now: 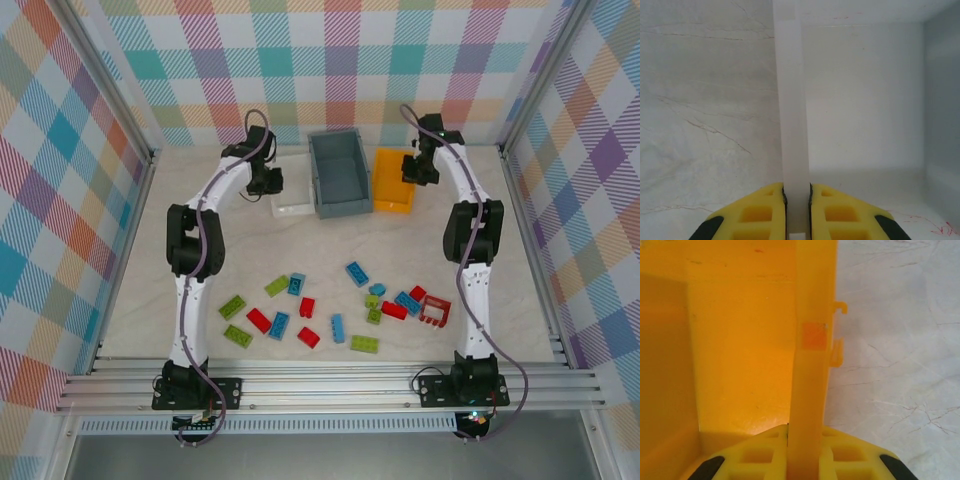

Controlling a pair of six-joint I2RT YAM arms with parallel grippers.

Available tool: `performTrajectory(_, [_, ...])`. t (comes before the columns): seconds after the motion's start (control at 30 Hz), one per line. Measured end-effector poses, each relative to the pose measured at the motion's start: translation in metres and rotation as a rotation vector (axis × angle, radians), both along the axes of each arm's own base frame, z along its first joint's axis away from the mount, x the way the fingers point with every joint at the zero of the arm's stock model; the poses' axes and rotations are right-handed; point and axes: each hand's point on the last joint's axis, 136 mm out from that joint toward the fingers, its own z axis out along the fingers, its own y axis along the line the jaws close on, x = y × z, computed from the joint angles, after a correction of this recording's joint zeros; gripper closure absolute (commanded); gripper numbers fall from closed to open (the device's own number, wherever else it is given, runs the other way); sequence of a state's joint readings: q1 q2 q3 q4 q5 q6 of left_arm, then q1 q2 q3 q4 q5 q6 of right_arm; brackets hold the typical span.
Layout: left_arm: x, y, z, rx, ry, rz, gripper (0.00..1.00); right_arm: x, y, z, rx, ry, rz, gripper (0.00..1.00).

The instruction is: Sort the legos into containers by color

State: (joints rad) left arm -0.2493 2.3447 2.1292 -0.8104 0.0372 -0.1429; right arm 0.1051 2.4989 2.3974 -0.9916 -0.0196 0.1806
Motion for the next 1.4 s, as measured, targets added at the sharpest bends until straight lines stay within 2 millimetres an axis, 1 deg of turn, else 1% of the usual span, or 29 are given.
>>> performTrajectory(0.13, [-0.003, 0.002, 0.000, 0.007, -0.005, -0.004, 1.00, -0.003, 0.006, -0.005, 0.008, 0.003, 0.051, 0.85])
performTrajectory(0.23, [-0.015, 0.008, 0.000, 0.023, 0.005, -0.001, 1.00, -0.014, 0.015, -0.004, 0.002, 0.013, 0.091, 0.85])
performTrajectory(0.3, [-0.025, 0.011, -0.001, 0.036, 0.013, -0.009, 1.00, -0.023, 0.024, -0.006, -0.003, 0.028, 0.125, 0.85])
performTrajectory(0.4, [-0.040, 0.020, -0.001, 0.065, 0.027, -0.003, 1.00, -0.033, 0.035, -0.006, -0.010, 0.045, 0.157, 0.85])
performTrajectory(0.6, [-0.061, 0.029, -0.002, 0.087, 0.039, 0.005, 1.00, -0.056, 0.041, -0.006, -0.014, 0.091, 0.176, 0.86])
performTrajectory(0.7, [-0.065, 0.032, -0.002, 0.101, 0.040, 0.010, 1.00, -0.065, 0.042, -0.009, -0.018, 0.111, 0.180, 0.86])
performTrajectory(0.83, [-0.066, 0.033, -0.002, 0.118, 0.035, 0.013, 1.00, -0.073, 0.040, -0.005, -0.022, 0.118, 0.179, 0.81])
performTrajectory(0.87, [-0.066, 0.034, -0.002, 0.121, 0.034, 0.014, 1.00, -0.076, 0.039, -0.005, -0.023, 0.122, 0.178, 0.79])
performTrajectory(0.93, [-0.066, 0.034, -0.002, 0.124, 0.033, 0.012, 1.00, -0.080, 0.038, -0.007, -0.027, 0.134, 0.174, 0.70])
performTrajectory(1.0, [-0.066, 0.034, -0.002, 0.126, 0.034, 0.012, 0.92, -0.082, 0.036, -0.010, -0.033, 0.143, 0.170, 0.62])
performTrajectory(1.07, [-0.066, 0.035, -0.002, 0.127, 0.034, 0.013, 0.81, -0.084, 0.035, -0.013, -0.037, 0.152, 0.164, 0.54])
performTrajectory(1.13, [-0.067, 0.036, -0.004, 0.134, 0.035, 0.016, 0.73, -0.089, 0.033, -0.016, -0.043, 0.158, 0.156, 0.51])
performTrajectory(1.2, [-0.073, 0.040, -0.008, 0.146, 0.052, 0.026, 0.65, -0.096, 0.028, -0.012, -0.055, 0.159, 0.136, 0.47])
performTrajectory(1.23, [-0.075, 0.041, -0.009, 0.151, 0.059, 0.030, 0.63, -0.099, 0.026, -0.008, -0.062, 0.154, 0.127, 0.45])
performTrajectory(1.3, [-0.080, 0.044, -0.008, 0.155, 0.065, 0.045, 0.56, -0.104, 0.016, 0.009, -0.082, 0.124, 0.085, 0.41])
performTrajectory(1.37, [-0.083, 0.046, 0.000, 0.155, 0.052, 0.063, 0.53, -0.112, 0.008, 0.030, -0.096, 0.080, 0.045, 0.38])
performTrajectory(1.4, [-0.085, 0.047, 0.008, 0.149, 0.040, 0.075, 0.52, -0.118, 0.002, 0.044, -0.102, 0.049, 0.014, 0.38])
